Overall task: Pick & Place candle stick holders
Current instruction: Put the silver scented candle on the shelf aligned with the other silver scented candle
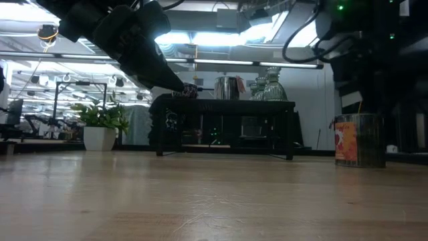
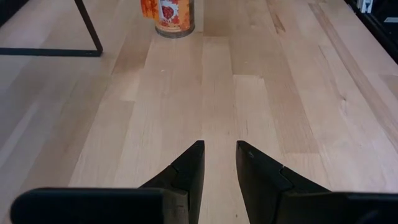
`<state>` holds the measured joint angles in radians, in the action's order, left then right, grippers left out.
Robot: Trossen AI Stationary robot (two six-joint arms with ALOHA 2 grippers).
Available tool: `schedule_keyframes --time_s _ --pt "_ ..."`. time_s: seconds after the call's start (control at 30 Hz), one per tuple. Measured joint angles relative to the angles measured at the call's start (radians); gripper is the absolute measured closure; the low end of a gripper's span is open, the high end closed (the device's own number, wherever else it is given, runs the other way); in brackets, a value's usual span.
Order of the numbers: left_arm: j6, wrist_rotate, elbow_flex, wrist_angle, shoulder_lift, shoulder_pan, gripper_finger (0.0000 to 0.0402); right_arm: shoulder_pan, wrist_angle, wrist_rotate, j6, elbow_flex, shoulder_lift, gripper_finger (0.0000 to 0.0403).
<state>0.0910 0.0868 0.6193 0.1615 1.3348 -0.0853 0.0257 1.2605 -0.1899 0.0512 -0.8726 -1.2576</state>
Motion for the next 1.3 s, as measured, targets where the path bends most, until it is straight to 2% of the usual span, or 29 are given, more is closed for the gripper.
schedule_keyframes --time_s 0.17,0.53,0.87,1.07,1.3 --pt "0.0 -0.001 0.0 0.0 0.0 0.0 0.0315 -0.006 -0.001 -0.001 0.068 0.0 -0.018 0.0271" --pt "0.008 -0.003 0.0 -0.001 0.0 0.0 0.0315 -0.013 -0.095 0.007 0.07 0.0 -0.022 0.0271" --pt "0.011 -0.003 0.0 -0.001 0.0 0.0 0.0315 -0.013 -0.25 0.071 0.07 0.0 -0.035 0.0271" --pt "0.011 -0.003 0.0 -0.001 0.0 0.0 0.0315 -0.012 -0.321 0.075 0.097 0.0 -0.095 0.0271" --pt "0.019 -0.003 0.0 -0.001 0.0 -0.001 0.0315 -0.012 -0.487 0.1 0.148 0.0 -0.161 0.0271"
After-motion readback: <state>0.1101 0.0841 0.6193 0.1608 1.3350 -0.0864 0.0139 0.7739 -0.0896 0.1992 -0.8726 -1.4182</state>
